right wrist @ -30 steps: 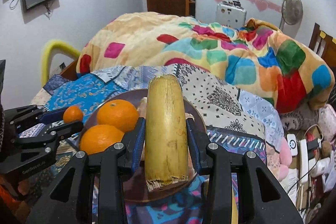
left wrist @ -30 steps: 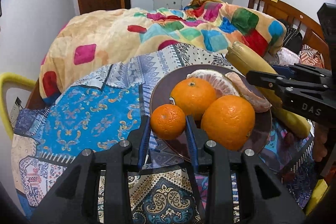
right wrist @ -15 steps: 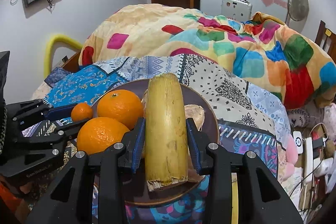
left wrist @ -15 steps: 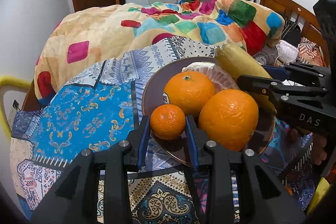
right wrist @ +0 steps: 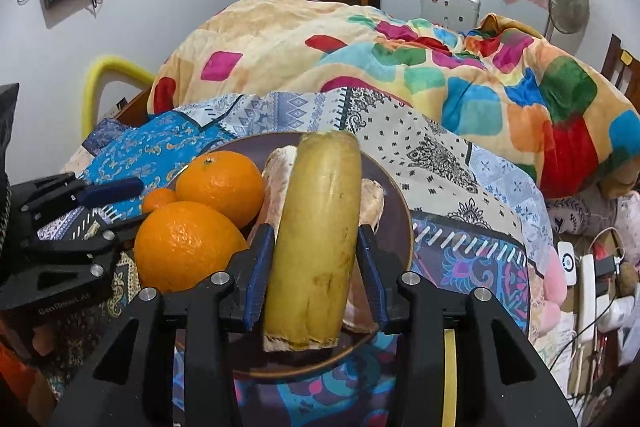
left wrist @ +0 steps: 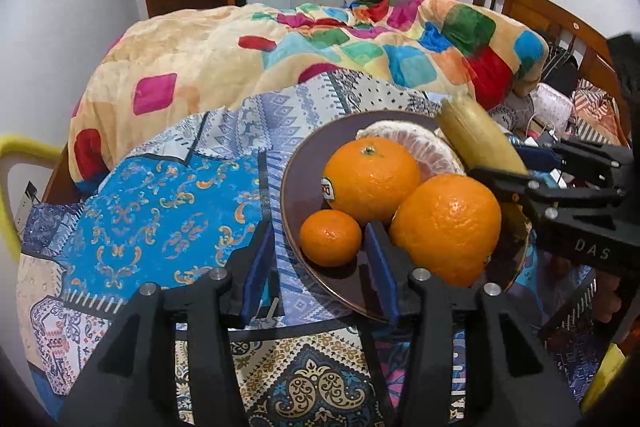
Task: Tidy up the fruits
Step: 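Set the yellow cylinder on the plate with the right gripper while the left gripper places the small orange, then grasp a second yellow cylinder with the right gripper while the left gripper grasps another small orange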
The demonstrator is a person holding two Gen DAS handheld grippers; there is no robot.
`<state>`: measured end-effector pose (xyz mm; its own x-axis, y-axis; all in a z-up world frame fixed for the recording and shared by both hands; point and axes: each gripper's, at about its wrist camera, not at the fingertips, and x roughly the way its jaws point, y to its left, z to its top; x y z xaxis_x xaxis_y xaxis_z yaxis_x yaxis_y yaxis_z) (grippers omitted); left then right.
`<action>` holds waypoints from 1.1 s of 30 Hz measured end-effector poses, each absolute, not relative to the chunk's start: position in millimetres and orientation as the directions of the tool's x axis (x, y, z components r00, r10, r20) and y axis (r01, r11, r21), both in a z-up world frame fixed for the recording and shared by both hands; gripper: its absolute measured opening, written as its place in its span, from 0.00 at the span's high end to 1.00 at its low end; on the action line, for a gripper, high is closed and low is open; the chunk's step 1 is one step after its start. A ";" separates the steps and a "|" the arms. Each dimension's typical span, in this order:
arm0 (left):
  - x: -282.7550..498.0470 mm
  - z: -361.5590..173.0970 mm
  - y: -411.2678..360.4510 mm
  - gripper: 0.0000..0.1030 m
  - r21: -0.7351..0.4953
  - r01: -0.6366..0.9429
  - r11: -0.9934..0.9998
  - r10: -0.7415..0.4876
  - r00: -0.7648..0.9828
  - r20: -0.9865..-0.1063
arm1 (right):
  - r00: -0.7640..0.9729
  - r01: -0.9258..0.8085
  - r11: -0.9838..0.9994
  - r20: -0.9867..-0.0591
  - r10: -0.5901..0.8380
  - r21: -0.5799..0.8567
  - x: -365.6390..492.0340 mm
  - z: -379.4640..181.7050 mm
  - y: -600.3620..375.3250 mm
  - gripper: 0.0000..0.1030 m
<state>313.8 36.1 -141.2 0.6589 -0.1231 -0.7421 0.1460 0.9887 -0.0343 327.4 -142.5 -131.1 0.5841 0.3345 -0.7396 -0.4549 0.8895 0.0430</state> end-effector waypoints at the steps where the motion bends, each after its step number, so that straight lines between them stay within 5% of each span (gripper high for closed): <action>1: 312.0 -138.4 36.9 0.52 -0.037 0.144 0.989 -0.124 0.665 -0.737 | 0.583 -0.455 0.890 -0.741 0.333 0.041 326.2 -131.3 -143.6 0.58; 22: 273.7 -108.6 27.9 0.51 -0.015 0.156 0.988 -0.123 0.710 -0.693 | 0.580 -0.453 0.891 -0.752 0.313 0.021 306.1 -131.5 -163.2 0.54; 26: 267.5 -106.3 25.2 0.50 -0.015 0.154 0.988 -0.122 0.713 -0.690 | 0.580 -0.464 0.885 -0.744 0.331 0.032 295.4 -124.6 -171.6 0.44; 33: 248.9 -99.6 19.4 0.38 -0.018 0.129 0.991 -0.107 0.726 -0.680 | 0.624 -0.459 0.888 -0.713 0.321 -0.002 269.0 -106.5 -191.8 0.43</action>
<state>248.9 19.4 -99.6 0.7258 -0.1067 -0.6795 0.1290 0.9915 -0.0179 269.0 -191.8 -106.5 0.6235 0.3205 -0.7131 -0.4593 0.8883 -0.0023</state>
